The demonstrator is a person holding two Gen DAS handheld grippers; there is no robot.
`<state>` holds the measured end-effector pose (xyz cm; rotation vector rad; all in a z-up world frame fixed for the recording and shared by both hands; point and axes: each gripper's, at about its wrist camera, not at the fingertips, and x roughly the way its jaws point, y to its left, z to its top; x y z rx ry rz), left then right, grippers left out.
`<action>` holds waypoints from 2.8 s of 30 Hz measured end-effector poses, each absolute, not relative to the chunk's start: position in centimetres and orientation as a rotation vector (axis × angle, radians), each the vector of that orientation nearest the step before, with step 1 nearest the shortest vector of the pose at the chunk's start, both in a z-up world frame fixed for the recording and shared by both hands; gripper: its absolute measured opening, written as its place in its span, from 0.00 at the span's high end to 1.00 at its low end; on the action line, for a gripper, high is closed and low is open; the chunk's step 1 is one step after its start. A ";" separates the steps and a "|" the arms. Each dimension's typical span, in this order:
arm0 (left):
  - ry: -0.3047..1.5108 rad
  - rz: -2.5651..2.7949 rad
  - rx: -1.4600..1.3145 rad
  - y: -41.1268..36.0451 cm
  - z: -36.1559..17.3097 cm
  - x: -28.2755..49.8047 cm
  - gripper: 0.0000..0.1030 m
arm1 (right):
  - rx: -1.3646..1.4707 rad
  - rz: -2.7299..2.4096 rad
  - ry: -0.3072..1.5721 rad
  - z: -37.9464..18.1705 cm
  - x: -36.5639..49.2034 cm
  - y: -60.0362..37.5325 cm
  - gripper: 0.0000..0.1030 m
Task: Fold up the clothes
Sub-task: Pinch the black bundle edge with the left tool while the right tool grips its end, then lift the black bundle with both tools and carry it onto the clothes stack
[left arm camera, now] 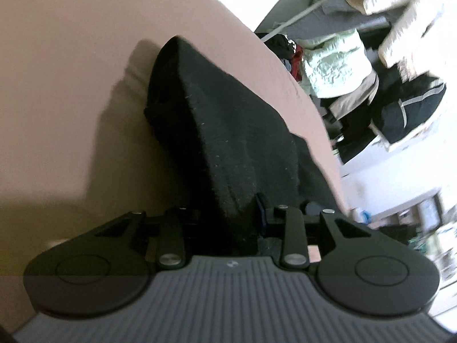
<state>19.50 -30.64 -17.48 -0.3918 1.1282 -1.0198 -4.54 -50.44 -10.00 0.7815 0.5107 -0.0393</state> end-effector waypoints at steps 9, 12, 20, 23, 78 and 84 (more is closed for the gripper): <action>1.082 -1.060 -0.364 -30.7 -15.6 18.6 0.73 | 0.366 -0.082 0.444 -2.0 -2.4 -46.2 0.72; 1.051 -1.052 -0.363 -30.2 -14.4 18.1 0.74 | 0.315 -0.083 0.434 0.2 -1.3 -45.7 0.72; 0.867 -0.926 -0.459 -22.1 -8.2 16.0 0.74 | 0.149 0.092 0.394 7.9 3.0 -41.2 0.73; 0.796 -0.873 -0.497 -18.8 -5.8 15.3 0.74 | 0.075 0.179 0.403 11.0 4.2 -38.7 0.73; 0.599 -0.380 -0.234 -1.6 11.1 40.9 0.45 | 0.068 0.569 0.347 17.7 41.9 -16.7 0.48; 0.747 -0.345 -0.318 -0.2 5.5 44.7 0.46 | -0.245 0.524 0.442 12.9 41.4 -15.1 0.47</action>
